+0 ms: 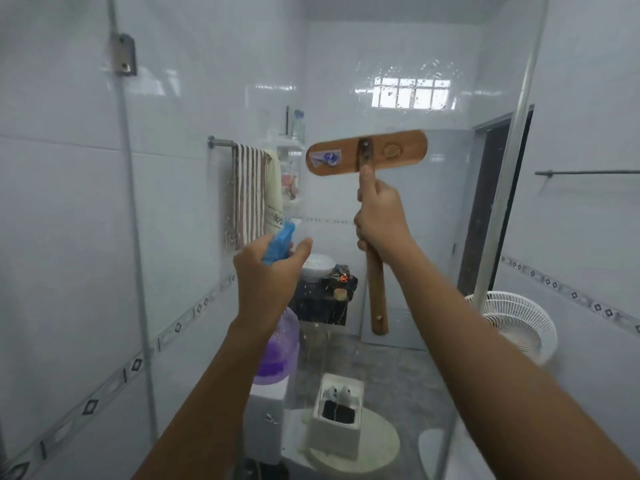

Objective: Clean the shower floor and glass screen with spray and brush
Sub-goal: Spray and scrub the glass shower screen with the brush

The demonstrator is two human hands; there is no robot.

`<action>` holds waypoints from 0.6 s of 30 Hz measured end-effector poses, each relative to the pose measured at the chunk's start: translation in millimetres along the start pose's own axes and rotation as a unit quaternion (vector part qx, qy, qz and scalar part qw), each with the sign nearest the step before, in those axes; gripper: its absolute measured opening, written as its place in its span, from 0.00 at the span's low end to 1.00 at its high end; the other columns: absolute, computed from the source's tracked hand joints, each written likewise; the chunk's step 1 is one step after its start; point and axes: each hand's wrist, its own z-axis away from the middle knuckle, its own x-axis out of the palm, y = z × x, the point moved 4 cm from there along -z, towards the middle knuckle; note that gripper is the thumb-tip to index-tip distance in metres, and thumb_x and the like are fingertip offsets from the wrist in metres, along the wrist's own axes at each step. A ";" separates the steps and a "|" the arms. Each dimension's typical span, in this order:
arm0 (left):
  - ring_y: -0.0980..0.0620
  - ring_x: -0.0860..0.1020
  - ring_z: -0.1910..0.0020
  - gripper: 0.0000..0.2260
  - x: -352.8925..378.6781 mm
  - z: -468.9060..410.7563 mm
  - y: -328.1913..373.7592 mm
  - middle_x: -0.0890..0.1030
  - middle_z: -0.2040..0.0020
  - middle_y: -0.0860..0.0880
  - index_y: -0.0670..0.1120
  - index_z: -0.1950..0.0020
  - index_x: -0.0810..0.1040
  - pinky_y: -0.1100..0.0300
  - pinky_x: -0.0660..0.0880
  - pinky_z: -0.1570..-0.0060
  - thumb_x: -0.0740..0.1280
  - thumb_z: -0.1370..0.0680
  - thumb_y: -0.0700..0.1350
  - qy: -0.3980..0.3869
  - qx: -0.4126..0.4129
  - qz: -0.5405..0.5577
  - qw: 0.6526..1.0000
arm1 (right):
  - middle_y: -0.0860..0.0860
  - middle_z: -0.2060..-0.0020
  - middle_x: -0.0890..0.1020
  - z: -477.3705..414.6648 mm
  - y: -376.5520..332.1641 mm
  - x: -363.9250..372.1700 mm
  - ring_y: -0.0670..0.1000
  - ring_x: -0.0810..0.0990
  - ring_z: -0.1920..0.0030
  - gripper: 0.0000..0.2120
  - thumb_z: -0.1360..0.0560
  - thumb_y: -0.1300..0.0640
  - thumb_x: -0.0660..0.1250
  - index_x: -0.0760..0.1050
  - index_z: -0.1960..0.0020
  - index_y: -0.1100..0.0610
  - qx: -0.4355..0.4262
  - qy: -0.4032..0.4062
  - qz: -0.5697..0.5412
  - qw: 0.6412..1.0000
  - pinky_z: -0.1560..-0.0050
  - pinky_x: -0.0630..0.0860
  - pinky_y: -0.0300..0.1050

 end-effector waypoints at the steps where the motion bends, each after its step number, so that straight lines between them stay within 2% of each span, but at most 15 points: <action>1: 0.63 0.79 0.68 0.12 -1.2 4.0 -1.5 0.76 0.67 0.57 0.44 0.53 0.80 0.76 0.73 0.69 0.74 0.25 0.52 0.004 0.001 -0.005 1.000 | 0.48 0.71 0.70 11.4 20.2 5.5 0.46 0.69 0.74 0.22 0.17 0.37 0.51 0.69 0.58 0.52 -0.008 0.004 0.016 1.000 0.72 0.71 0.44; 3: 0.64 0.79 0.67 0.11 -4.9 9.4 -4.5 0.77 0.66 0.57 0.45 0.53 0.79 0.76 0.73 0.68 0.74 0.25 0.52 0.011 0.005 -0.018 1.000 | 0.46 0.68 0.76 41.5 63.2 22.9 0.44 0.75 0.69 0.22 0.17 0.37 0.51 0.74 0.55 0.50 -0.009 -0.005 0.018 1.000 0.66 0.74 0.44; 6: 0.64 0.78 0.67 0.09 -9.6 21.9 -12.7 0.76 0.67 0.57 0.44 0.55 0.78 0.76 0.71 0.70 0.74 0.24 0.48 0.028 0.007 -0.043 0.999 | 0.46 0.58 0.83 106.7 139.1 54.7 0.42 0.82 0.58 0.19 0.17 0.38 0.52 0.77 0.48 0.47 0.041 -0.041 -0.021 0.998 0.56 0.80 0.42; 8: 0.59 0.78 0.68 0.10 -11.3 34.2 -21.6 0.76 0.68 0.55 0.43 0.57 0.78 0.71 0.72 0.71 0.74 0.23 0.48 0.038 -0.004 -0.053 0.998 | 0.44 0.62 0.82 156.8 181.0 69.0 0.41 0.82 0.59 0.21 0.18 0.36 0.53 0.78 0.48 0.49 0.095 -0.068 -0.034 0.993 0.56 0.78 0.40; 10: 0.54 0.78 0.67 0.10 -12.3 46.7 -32.1 0.77 0.67 0.52 0.44 0.57 0.78 0.67 0.74 0.69 0.73 0.23 0.48 0.042 -0.017 -0.069 0.997 | 0.43 0.63 0.80 192.2 206.7 74.2 0.43 0.80 0.58 0.27 0.22 0.33 0.52 0.78 0.46 0.52 0.137 -0.094 -0.028 0.986 0.56 0.76 0.40; 12: 0.54 0.77 0.69 0.09 -12.8 53.6 -42.1 0.78 0.67 0.52 0.44 0.57 0.78 0.65 0.75 0.69 0.73 0.23 0.49 0.044 -0.026 -0.097 0.994 | 0.44 0.62 0.80 191.0 208.5 71.6 0.43 0.80 0.57 0.28 0.22 0.33 0.52 0.78 0.45 0.53 0.136 -0.104 -0.039 0.984 0.56 0.75 0.39; 14: 0.55 0.74 0.72 0.10 -13.6 59.3 -49.9 0.77 0.68 0.50 0.43 0.58 0.79 0.62 0.73 0.70 0.73 0.23 0.48 0.058 -0.046 -0.125 0.989 | 0.51 0.63 0.81 162.2 187.8 67.8 0.47 0.81 0.61 0.25 0.18 0.37 0.53 0.78 0.48 0.55 0.100 -0.109 -0.060 0.987 0.60 0.77 0.44; 16: 0.56 0.73 0.72 0.10 -13.5 64.4 -48.7 0.77 0.68 0.48 0.42 0.58 0.79 0.65 0.71 0.71 0.73 0.23 0.48 0.081 -0.063 -0.133 0.986 | 0.57 0.63 0.79 117.1 151.3 66.4 0.53 0.80 0.64 0.21 0.16 0.41 0.54 0.76 0.50 0.56 0.054 -0.114 -0.090 0.988 0.62 0.78 0.50; 18: 0.59 0.72 0.72 0.09 -12.9 70.5 -43.5 0.76 0.69 0.51 0.42 0.58 0.78 0.70 0.68 0.73 0.73 0.23 0.46 0.102 -0.070 -0.148 0.981 | 0.54 0.66 0.76 75.4 113.7 65.1 0.53 0.77 0.67 0.19 0.17 0.38 0.53 0.72 0.52 0.52 0.018 -0.115 -0.119 0.986 0.62 0.78 0.53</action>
